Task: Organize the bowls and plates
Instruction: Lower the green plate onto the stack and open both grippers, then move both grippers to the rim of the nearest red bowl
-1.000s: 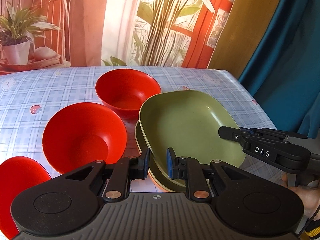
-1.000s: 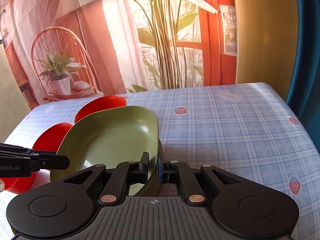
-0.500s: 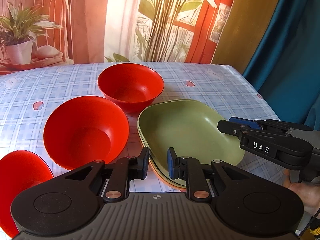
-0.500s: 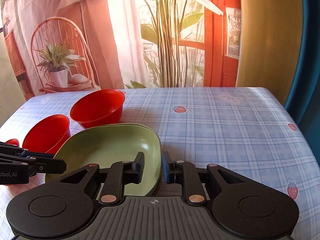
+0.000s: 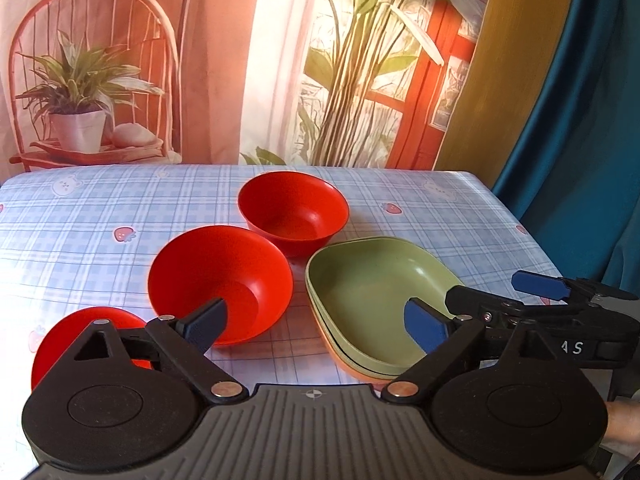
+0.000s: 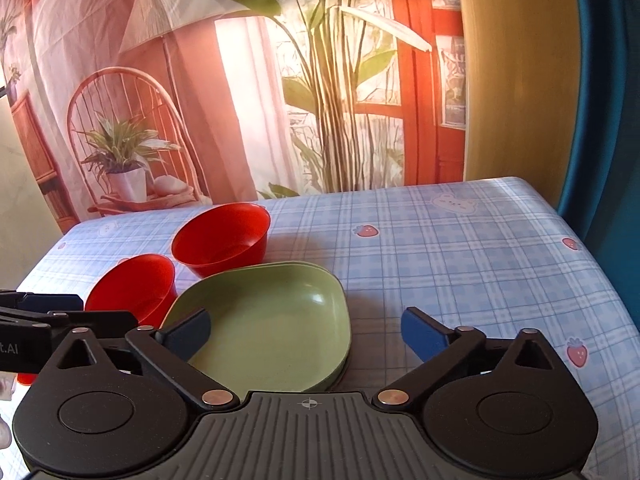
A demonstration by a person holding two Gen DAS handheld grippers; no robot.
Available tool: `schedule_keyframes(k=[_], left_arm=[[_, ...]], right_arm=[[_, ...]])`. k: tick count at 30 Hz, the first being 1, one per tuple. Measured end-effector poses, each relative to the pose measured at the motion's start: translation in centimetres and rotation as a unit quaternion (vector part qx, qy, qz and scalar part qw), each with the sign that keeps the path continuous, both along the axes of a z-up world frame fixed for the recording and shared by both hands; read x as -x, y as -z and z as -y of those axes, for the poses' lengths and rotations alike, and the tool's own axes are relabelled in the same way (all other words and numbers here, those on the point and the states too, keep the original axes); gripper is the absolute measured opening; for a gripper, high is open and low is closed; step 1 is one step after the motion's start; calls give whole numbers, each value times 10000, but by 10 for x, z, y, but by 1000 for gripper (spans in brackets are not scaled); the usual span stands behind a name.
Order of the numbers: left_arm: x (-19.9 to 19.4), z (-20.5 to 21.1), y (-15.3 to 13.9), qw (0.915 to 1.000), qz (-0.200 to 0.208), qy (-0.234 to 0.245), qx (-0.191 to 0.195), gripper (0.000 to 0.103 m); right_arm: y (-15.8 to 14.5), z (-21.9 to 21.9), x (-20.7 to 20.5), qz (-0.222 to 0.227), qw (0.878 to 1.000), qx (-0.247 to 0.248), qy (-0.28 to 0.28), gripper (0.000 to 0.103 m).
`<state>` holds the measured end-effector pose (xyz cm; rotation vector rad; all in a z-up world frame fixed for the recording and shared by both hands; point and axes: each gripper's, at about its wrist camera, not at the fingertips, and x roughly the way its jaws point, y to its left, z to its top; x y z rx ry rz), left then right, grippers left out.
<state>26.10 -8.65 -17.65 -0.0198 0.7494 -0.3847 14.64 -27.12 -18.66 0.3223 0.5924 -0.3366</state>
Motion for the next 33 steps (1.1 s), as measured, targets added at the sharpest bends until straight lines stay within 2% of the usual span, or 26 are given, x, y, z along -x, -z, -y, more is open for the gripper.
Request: schedule_keyframes(k=[7, 13, 19, 25, 29, 33], left_arm=[[12, -21, -12, 9990, 184, -276, -313, 103], [29, -49, -20, 9984, 386, -385, -145, 103], [42, -80, -25, 9970, 592, -476, -143, 103], [51, -108, -27, 9956, 674, -624, -196, 103], [54, -125, -25, 9951, 645, -716, -211, 103], [58, -140, -20, 9945, 602, -777, -352, 103]], right_arm=[[-12, -13, 14, 98, 9998, -125, 157, 103], [-19, -23, 25, 161, 9988, -116, 446, 103], [-22, -38, 31, 328, 9989, -176, 292, 103], [-23, -60, 23, 98, 9984, 356, 429, 103], [-25, -67, 21, 241, 9991, 148, 309, 103], [-27, -76, 16, 226, 9993, 158, 234, 103]])
